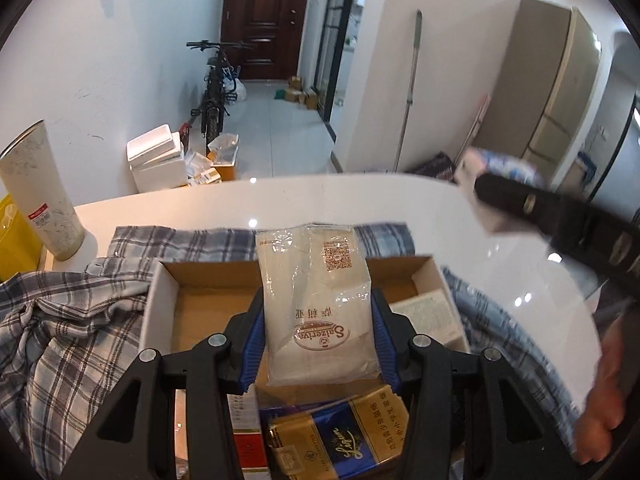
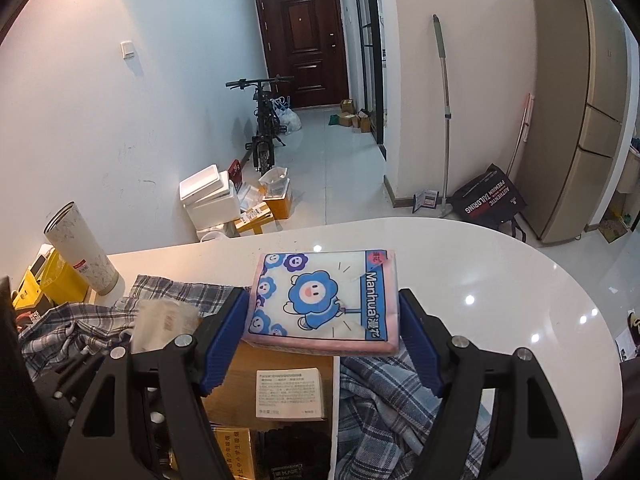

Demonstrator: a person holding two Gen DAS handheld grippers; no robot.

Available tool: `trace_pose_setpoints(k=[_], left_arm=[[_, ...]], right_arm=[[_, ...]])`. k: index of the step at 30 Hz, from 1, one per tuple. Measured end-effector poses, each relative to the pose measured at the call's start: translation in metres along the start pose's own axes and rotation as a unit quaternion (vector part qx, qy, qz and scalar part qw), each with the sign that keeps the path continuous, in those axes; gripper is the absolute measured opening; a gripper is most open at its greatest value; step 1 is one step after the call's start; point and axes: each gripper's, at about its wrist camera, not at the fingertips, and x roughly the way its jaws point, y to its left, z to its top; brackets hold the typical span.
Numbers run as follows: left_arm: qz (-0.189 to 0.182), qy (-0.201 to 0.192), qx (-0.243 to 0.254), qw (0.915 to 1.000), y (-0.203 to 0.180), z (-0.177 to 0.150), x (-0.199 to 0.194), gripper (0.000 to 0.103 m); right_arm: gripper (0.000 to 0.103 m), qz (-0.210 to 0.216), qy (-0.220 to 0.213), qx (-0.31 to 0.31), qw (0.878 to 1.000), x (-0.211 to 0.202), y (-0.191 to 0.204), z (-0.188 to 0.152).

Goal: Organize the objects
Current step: 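Carry the white packet and pink card pack over the cardboard box with both tools, then lower the white packet into the box and open the left tool while the right holds the pink pack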

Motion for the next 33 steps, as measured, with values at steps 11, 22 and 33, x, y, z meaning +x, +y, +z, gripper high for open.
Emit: trace_pose_setpoints(k=[11, 22, 33], left_arm=[[0.03, 0.064, 0.018, 0.9973, -0.006, -0.016, 0.031, 0.05], [0.018, 0.069, 0.013, 0.9974, -0.003, -0.015, 0.034, 0.065], [0.068, -0.107, -0.012, 0.9919, 0.03, 0.022, -0.085, 0.089]], right_arm=[[0.073, 0.002, 0.002, 0.014, 1.0, 0.001, -0.006, 0.006], [0.073, 0.005, 0.001, 0.015, 1.0, 0.0, -0.009, 0.007], [0.073, 0.003, -0.011, 0.021, 1.0, -0.007, -0.007, 0.01]])
